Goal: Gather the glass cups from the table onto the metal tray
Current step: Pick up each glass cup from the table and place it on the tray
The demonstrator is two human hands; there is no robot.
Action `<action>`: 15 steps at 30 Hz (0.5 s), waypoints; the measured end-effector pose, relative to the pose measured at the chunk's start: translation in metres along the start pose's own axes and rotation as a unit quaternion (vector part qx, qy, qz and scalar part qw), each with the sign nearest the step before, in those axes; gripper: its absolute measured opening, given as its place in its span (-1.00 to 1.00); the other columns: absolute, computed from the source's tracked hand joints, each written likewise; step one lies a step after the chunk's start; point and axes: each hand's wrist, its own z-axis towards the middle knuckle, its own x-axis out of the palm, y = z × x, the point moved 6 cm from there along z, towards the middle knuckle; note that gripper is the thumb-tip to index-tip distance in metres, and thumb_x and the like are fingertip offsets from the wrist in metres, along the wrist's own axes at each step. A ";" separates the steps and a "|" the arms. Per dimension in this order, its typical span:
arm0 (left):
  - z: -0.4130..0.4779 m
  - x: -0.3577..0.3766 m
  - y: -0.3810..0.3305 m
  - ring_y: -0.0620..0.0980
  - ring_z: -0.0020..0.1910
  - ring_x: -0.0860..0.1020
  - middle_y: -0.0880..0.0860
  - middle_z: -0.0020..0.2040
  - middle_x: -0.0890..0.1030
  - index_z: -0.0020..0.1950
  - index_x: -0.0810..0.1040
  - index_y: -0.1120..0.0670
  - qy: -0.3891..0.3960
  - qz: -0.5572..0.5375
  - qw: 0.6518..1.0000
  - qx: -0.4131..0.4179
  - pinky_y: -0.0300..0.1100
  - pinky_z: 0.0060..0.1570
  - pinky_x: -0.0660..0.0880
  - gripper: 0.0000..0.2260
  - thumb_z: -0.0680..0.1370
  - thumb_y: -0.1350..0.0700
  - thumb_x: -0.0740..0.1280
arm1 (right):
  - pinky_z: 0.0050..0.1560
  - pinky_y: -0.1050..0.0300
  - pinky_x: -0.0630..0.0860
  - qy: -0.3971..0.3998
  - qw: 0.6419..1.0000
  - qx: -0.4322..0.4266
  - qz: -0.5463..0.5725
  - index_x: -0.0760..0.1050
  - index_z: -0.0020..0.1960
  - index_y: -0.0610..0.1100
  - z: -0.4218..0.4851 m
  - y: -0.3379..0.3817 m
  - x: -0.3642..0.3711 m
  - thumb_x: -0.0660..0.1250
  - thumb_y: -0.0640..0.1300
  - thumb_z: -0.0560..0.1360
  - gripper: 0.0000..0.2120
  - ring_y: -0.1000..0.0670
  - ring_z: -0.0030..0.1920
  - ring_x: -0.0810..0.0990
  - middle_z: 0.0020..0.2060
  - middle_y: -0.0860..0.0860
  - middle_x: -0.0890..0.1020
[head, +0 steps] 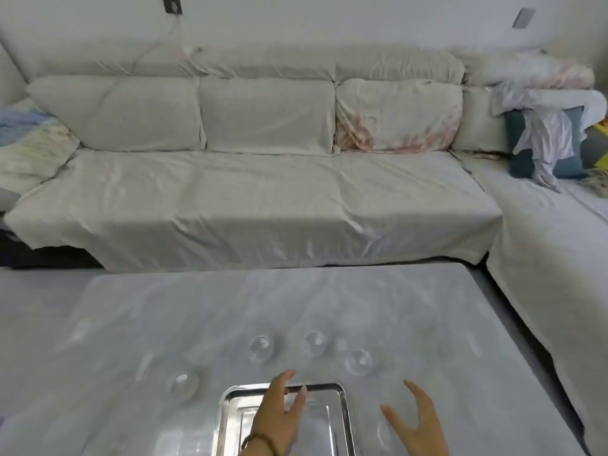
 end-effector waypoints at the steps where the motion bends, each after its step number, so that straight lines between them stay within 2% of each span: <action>1: 0.007 0.018 0.003 -0.22 0.14 0.43 -0.11 0.27 0.39 0.31 0.33 -0.07 0.030 0.009 0.999 0.007 -0.54 0.06 0.26 -0.65 0.53 -0.02 0.26 | 0.34 0.05 0.29 0.013 0.999 -0.029 -0.016 0.40 0.26 0.02 0.007 -0.004 0.006 0.59 -0.07 0.24 -0.34 -0.14 0.37 0.39 0.37 -0.15 0.43; 3: 0.021 0.050 0.012 -0.27 0.13 0.38 -0.16 0.30 0.33 0.37 0.28 -0.07 0.064 0.052 0.996 0.028 -0.65 -0.03 0.23 -0.58 0.54 -0.09 0.21 | 0.38 0.05 0.26 0.042 0.995 -0.057 -0.064 0.34 0.38 -0.02 0.019 -0.018 0.017 0.54 0.05 0.28 -0.26 -0.06 0.41 0.34 0.41 -0.04 0.38; 4: 0.028 0.063 0.013 -0.26 0.15 0.38 -0.16 0.31 0.33 0.39 0.27 -0.08 0.073 0.069 0.994 0.043 -0.62 0.03 0.24 -0.56 0.53 -0.12 0.20 | 0.42 0.04 0.25 0.047 0.993 -0.066 -0.082 0.33 0.39 0.01 0.026 -0.028 0.021 0.51 0.18 0.25 -0.21 -0.02 0.43 0.32 0.43 0.02 0.36; 6: 0.037 0.094 0.026 -0.15 0.31 0.35 -0.12 0.39 0.31 0.41 0.25 -0.08 0.090 0.111 0.985 0.093 -0.34 0.30 0.28 -0.52 0.52 -0.18 0.17 | 0.44 0.03 0.24 0.050 0.988 -0.084 -0.119 0.32 0.39 0.10 0.035 -0.049 0.029 0.30 0.53 0.09 -0.04 0.05 0.45 0.28 0.44 0.11 0.32; 7: 0.043 0.107 0.034 -0.10 0.41 0.26 -0.11 0.44 0.27 0.43 0.22 -0.07 0.096 0.153 0.977 0.117 -0.20 0.42 0.18 -0.50 0.53 -0.20 0.13 | 0.43 0.04 0.25 0.051 0.982 -0.099 -0.150 0.32 0.38 0.13 0.039 -0.060 0.034 0.14 0.64 0.03 0.03 0.07 0.45 0.29 0.43 0.15 0.32; 8: 0.049 0.119 0.041 -0.08 0.48 0.13 -0.11 0.47 0.22 0.45 0.18 -0.06 0.097 0.201 0.965 0.140 -0.12 0.49 0.03 -0.48 0.54 -0.21 0.09 | 0.41 0.04 0.27 0.054 0.972 -0.125 -0.190 0.34 0.37 0.14 0.041 -0.067 0.039 0.05 0.67 0.02 0.05 0.08 0.44 0.30 0.41 0.17 0.33; 10: 0.062 0.137 0.053 -0.10 0.53 -0.04 -0.13 0.53 0.10 0.48 0.10 -0.08 0.099 0.268 0.944 0.167 -0.08 0.50 -0.20 -0.43 0.52 -0.28 -0.01 | 0.32 0.08 0.37 0.026 0.948 -0.181 -0.258 0.38 0.34 0.15 0.044 -0.076 0.044 0.06 0.65 0.07 -0.03 0.07 0.37 0.37 0.36 0.17 0.40; 12: 0.070 0.151 0.065 -0.09 0.53 -0.10 -0.13 0.55 0.04 0.50 0.04 -0.09 0.098 0.307 0.929 0.184 -0.02 0.48 -0.27 -0.32 0.45 -0.37 -0.12 | 0.16 0.12 0.44 -0.019 0.930 -0.234 -0.282 0.41 0.31 0.13 0.045 -0.081 0.047 0.17 0.54 0.17 -0.18 0.05 0.29 0.45 0.28 0.17 0.46; 15: 0.076 0.164 0.079 -0.06 0.54 -0.13 -0.11 0.56 -0.01 0.51 -0.02 -0.08 0.089 0.334 0.919 0.189 0.05 0.46 -0.30 -0.11 0.28 -0.49 -0.31 | 0.01 0.24 0.39 -0.030 0.921 -0.251 -0.298 0.35 0.32 0.18 0.045 -0.083 0.048 0.14 0.49 0.20 -0.24 0.12 0.26 0.41 0.22 0.24 0.41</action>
